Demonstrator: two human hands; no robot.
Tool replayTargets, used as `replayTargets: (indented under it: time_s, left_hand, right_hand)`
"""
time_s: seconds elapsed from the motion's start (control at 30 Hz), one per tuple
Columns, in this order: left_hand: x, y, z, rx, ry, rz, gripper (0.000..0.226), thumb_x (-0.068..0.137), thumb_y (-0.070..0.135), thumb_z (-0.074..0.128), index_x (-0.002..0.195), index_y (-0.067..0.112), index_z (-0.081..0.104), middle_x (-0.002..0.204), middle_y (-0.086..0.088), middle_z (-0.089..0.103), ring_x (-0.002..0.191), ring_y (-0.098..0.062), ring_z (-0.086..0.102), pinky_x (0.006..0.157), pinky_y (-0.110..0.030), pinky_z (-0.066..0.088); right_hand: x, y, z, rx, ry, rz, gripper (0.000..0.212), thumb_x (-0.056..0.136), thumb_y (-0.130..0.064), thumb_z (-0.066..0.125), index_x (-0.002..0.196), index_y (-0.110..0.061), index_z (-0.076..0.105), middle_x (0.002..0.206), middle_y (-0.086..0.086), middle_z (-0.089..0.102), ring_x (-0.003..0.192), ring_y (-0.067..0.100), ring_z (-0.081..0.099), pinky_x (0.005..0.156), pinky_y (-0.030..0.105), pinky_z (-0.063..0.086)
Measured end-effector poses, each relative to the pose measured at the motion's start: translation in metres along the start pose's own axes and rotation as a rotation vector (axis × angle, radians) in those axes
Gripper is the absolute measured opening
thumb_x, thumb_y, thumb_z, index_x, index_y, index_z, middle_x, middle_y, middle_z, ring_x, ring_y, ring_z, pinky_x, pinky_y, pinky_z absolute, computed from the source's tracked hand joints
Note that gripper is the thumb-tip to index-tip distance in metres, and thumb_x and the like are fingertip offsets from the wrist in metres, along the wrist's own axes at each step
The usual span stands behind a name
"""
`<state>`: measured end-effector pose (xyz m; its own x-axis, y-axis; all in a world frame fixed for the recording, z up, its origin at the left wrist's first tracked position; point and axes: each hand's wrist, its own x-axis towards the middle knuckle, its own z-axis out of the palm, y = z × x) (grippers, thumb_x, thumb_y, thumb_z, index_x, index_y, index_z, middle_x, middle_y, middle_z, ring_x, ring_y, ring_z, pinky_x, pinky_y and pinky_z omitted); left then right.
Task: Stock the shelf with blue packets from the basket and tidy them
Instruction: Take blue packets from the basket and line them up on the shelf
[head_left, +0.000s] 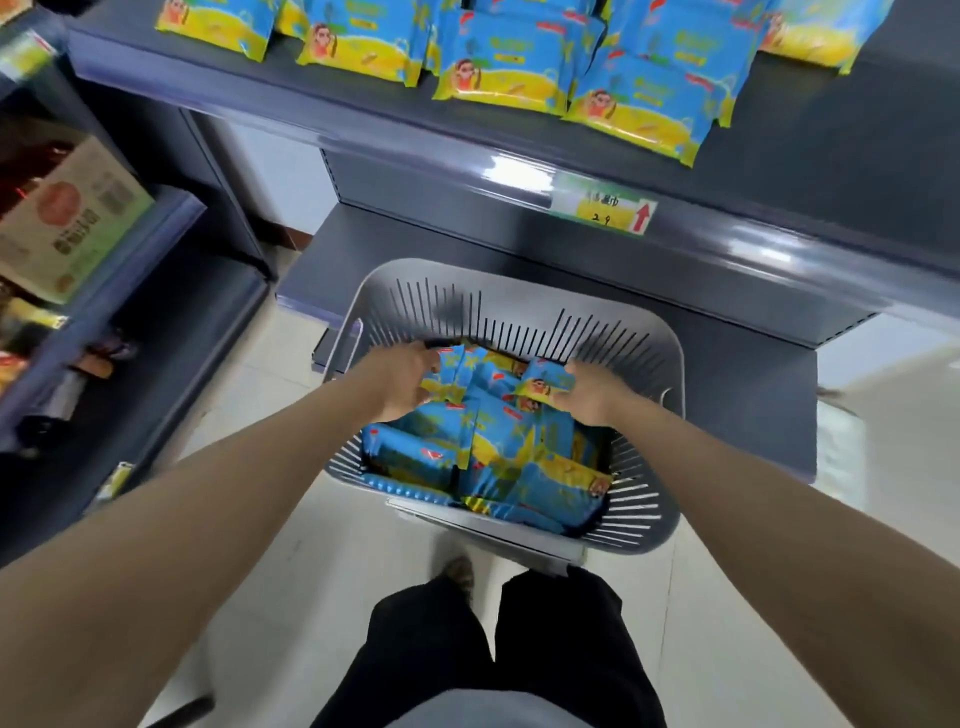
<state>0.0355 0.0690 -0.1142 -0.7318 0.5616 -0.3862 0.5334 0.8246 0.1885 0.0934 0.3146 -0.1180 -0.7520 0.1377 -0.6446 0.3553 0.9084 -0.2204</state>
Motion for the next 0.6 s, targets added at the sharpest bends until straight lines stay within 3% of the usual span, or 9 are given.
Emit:
replayTargets:
  time_s: [0.1,0.23,0.33,0.4,0.5,0.6]
  left_hand:
    - [0.004,-0.004,0.011,0.048,-0.067,-0.031,0.043,0.091,0.027,0.054,0.131,0.015,0.044,0.131,-0.011,0.048,0.116,-0.031,0.049,0.094,-0.038,0.041]
    - [0.014,-0.003,0.017,0.038,-0.108,-0.030,0.044,0.094,0.027,0.050,0.135,0.016,0.041,0.135,-0.009,0.044,0.118,-0.030,0.048,0.098,-0.041,0.039]
    - [0.025,-0.005,0.021,0.015,-0.120,-0.061,0.042,0.095,0.024,0.047,0.135,0.015,0.040,0.137,-0.008,0.040,0.119,-0.031,0.047,0.099,-0.042,0.039]
    - [0.032,-0.008,0.023,-0.023,-0.138,-0.101,0.036,0.094,0.017,0.047,0.130,0.012,0.046,0.135,-0.009,0.040,0.114,-0.032,0.049,0.095,-0.041,0.042]
    - [0.046,-0.014,0.027,-0.089,-0.150,-0.142,0.029,0.091,0.006,0.048,0.119,0.008,0.050,0.130,-0.011,0.042,0.106,-0.031,0.052,0.085,-0.037,0.043]
    - [0.061,-0.019,0.031,-0.153,-0.152,-0.182,0.049,0.089,0.003,0.050,0.136,0.011,0.038,0.139,-0.010,0.040,0.117,-0.031,0.050,0.090,-0.037,0.043]
  right_hand:
    - [0.012,0.007,0.011,0.071,-0.095,0.048,0.061,0.099,-0.039,0.036,0.147,-0.004,0.020,0.155,0.013,0.019,0.141,0.029,0.023,0.113,0.032,0.024]
    - [0.022,0.009,0.014,0.215,-0.054,0.049,0.041,0.100,-0.024,0.037,0.133,-0.002,0.047,0.137,0.019,0.048,0.126,0.032,0.044,0.105,0.034,0.035]
    - [0.029,0.012,0.019,0.223,0.026,0.161,0.044,0.099,-0.029,0.037,0.133,-0.001,0.043,0.135,0.020,0.047,0.124,0.034,0.044,0.102,0.037,0.039]
    - [0.035,0.014,0.024,0.237,0.078,0.248,0.057,0.096,-0.036,0.046,0.138,0.000,0.033,0.139,0.020,0.041,0.129,0.034,0.038,0.104,0.040,0.038]
    - [0.042,0.011,0.026,0.271,0.092,0.285,0.067,0.086,-0.038,0.063,0.132,0.004,0.039,0.132,0.018,0.049,0.121,0.032,0.049,0.102,0.039,0.042]
    - [0.046,0.008,0.022,0.465,0.004,0.332,0.067,0.076,-0.027,0.077,0.125,0.006,0.047,0.123,0.018,0.057,0.109,0.030,0.059,0.094,0.041,0.050]
